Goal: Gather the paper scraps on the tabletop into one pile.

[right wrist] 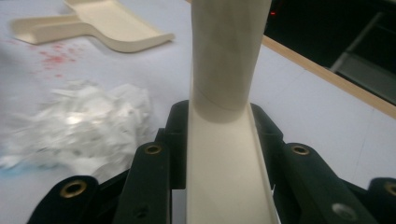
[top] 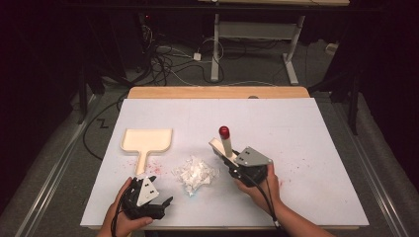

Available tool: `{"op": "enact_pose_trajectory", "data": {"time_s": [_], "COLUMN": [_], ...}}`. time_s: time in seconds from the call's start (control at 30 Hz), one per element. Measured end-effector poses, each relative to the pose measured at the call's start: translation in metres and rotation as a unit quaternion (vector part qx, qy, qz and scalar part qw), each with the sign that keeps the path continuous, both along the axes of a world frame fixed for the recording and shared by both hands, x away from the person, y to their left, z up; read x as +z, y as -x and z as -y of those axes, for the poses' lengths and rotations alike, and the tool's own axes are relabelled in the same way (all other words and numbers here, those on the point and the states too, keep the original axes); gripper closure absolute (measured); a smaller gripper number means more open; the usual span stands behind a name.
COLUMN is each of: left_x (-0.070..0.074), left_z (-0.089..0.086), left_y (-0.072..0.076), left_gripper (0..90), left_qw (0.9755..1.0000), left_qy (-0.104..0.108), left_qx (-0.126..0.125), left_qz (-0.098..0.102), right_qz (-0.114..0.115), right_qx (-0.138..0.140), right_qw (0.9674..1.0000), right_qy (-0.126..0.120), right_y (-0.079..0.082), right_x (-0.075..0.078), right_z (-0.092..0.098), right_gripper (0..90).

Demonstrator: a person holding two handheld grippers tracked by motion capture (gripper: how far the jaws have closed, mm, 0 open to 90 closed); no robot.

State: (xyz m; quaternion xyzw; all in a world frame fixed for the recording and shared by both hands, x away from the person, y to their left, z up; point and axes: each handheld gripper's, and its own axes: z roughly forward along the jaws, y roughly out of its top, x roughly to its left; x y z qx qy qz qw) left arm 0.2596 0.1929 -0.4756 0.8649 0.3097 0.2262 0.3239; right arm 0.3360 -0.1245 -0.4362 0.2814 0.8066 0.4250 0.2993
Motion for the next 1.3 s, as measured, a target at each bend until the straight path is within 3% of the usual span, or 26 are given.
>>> {"op": "enact_pose_trajectory", "data": {"time_s": [0.07,0.13,0.4,0.57,0.87,1.03,1.3], "left_x": [0.000,0.000,0.000,0.000,0.000,0.000,0.000], "left_z": [-0.001,-0.001,-0.002,-0.001,-0.001,-0.001,0.001], "left_y": [0.000,0.000,0.001,0.001,0.001,0.001,0.002], "left_gripper": [15.5,15.6,15.5,15.5,15.5,15.5,15.5], "left_qw": [1.0000,1.0000,1.0000,1.0000,1.0000,1.0000,1.0000], "left_qy": [0.003,0.005,0.007,0.005,0.001,0.002,-0.002], "left_qx": [0.001,0.001,0.002,0.000,0.000,0.003,0.003], "left_qz": [0.000,-0.001,0.000,-0.001,-0.002,-0.002,0.000], "right_qz": [-0.013,-0.004,-0.014,-0.010,-0.008,-0.004,-0.045], "right_qx": [-0.005,-0.007,0.028,0.028,0.009,0.012,0.033], "right_qw": [0.9999,0.9999,0.9988,0.9988,0.9971,0.9973,0.9965], "right_qy": [-0.005,-0.008,-0.038,-0.039,-0.075,-0.072,-0.061], "right_y": [-0.006,-0.006,0.006,0.008,-0.004,-0.004,0.008], "right_x": [-0.010,-0.015,-0.017,-0.017,0.005,0.021,0.033], "right_z": [-0.009,-0.018,-0.056,-0.063,-0.029,0.001,0.062], "right_gripper": [68.1,68.1,68.0,68.0,68.0,67.9,67.9]}}
